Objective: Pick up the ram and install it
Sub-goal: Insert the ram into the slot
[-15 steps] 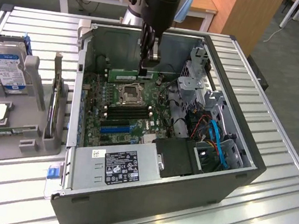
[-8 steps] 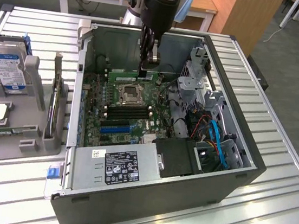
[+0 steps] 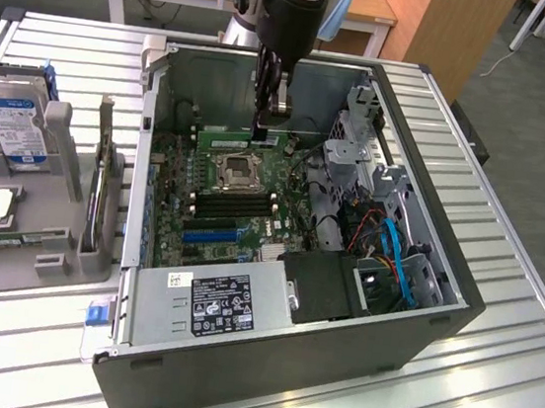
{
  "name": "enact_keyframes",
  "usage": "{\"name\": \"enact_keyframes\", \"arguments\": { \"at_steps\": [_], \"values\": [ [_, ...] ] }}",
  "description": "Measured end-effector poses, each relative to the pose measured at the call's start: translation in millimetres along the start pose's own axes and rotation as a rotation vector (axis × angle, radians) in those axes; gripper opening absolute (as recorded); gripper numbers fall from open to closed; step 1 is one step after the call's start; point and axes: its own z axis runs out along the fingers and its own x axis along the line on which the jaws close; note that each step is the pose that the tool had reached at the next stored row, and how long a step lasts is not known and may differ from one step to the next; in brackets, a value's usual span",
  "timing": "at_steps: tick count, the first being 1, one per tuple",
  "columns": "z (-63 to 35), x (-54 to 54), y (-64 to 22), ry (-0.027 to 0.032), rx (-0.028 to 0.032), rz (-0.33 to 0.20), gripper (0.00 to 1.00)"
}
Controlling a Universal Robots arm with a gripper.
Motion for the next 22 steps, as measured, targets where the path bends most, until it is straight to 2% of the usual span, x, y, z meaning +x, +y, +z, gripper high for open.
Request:
{"name": "enact_keyframes", "arguments": {
  "at_steps": [4,14,22],
  "values": [
    [1.4,0.0,0.0,-0.0004,0.0002,0.0,0.12],
    [17.4,0.3,-0.7,-0.0001,0.0,0.0,0.12],
    [24.8,0.5,-1.0,0.0,0.0,0.0,0.12]
  ]
}}
